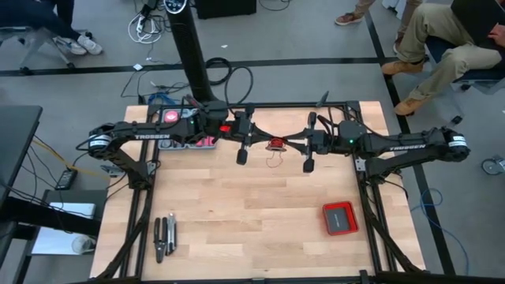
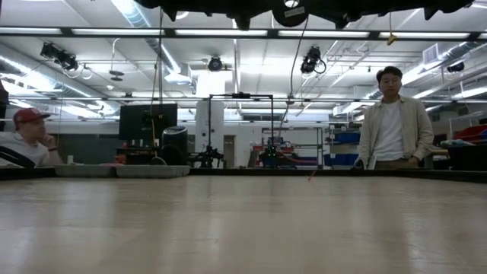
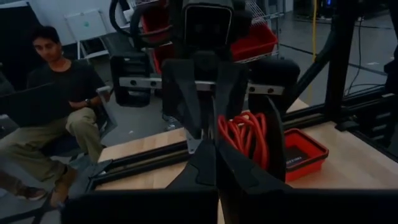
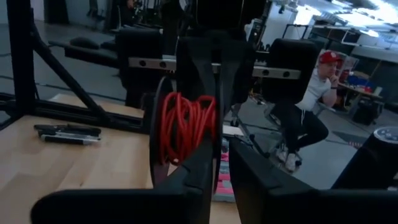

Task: Coil cords
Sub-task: Coil the red wire onto the spool

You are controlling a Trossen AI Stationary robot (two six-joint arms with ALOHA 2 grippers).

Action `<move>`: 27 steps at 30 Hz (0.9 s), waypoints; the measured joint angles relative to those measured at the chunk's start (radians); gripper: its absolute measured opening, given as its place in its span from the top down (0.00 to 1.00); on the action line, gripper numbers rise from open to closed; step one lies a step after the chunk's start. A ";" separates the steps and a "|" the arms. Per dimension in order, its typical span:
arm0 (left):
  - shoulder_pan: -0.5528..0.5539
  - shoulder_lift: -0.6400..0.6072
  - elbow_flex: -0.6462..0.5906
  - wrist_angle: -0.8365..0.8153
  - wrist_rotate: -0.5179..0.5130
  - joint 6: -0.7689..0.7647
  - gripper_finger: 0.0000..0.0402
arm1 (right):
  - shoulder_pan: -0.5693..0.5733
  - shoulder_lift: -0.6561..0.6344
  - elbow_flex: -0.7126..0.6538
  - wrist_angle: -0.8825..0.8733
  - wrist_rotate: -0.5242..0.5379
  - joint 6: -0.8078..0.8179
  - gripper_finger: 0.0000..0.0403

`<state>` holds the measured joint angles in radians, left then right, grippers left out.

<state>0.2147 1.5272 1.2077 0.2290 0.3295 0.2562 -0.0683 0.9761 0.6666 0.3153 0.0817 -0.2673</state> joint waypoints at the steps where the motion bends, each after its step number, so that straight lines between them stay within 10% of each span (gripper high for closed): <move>1: -0.002 0.000 0.002 -0.001 0.000 0.000 1.00 | 0.000 0.000 0.000 0.001 -0.001 -0.006 0.88; 13: -0.013 0.000 0.005 0.008 -0.092 0.027 0.98 | 0.000 0.000 0.000 0.007 0.046 0.002 0.99; 27: -0.013 -0.011 0.008 0.008 -0.165 0.028 0.61 | 0.014 -0.026 0.000 -0.002 0.055 -0.004 1.00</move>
<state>0.2020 1.5167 1.2152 0.2369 0.1646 0.2840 -0.0540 0.9497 0.6662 0.3138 0.1368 -0.2714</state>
